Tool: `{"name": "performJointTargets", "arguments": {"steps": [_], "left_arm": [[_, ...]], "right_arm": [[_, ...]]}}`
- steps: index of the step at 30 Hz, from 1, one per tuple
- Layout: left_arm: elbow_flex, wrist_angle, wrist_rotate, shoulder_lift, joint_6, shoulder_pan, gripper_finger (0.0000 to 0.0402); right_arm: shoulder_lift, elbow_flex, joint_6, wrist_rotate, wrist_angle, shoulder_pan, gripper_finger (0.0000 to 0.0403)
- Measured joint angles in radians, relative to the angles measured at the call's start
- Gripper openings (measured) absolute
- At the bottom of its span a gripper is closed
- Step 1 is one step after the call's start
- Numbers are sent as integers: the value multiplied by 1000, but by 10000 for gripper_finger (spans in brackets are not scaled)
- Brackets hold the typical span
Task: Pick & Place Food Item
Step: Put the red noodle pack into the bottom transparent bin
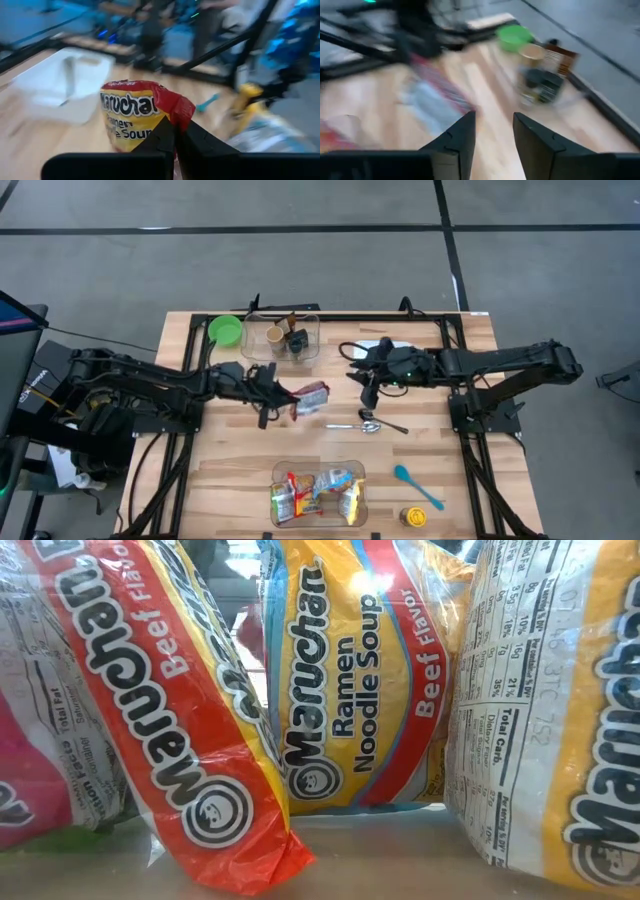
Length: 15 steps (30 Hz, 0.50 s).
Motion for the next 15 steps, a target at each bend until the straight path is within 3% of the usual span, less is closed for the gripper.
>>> {"name": "performJointTargets", "arguments": {"steps": [5,15], "left_arm": [[0,102,83,0,0,-65,0],[25,108,118,-13,-8,-213,0]], "right_arm": [[3,-12,26,126,-78,13,110],[3,-58,55,219,-99,47,89]]}}
